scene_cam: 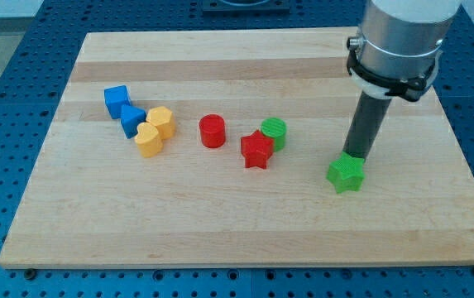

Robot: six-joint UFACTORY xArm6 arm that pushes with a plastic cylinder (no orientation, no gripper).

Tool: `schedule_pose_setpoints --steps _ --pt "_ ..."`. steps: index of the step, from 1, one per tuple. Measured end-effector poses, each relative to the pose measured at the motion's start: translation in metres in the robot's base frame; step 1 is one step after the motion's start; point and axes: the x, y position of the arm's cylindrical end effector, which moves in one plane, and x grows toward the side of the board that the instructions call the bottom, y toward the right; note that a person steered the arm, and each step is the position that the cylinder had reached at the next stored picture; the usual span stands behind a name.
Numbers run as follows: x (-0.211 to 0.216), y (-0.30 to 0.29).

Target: Slide the green star closer to the red star and green circle

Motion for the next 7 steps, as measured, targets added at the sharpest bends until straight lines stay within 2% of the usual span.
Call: schedule_pose_setpoints --steps 1,2,4,7 --pt "0.009 0.029" --pt "0.037 0.029" --pt "0.046 0.016" --pt "-0.043 -0.108"
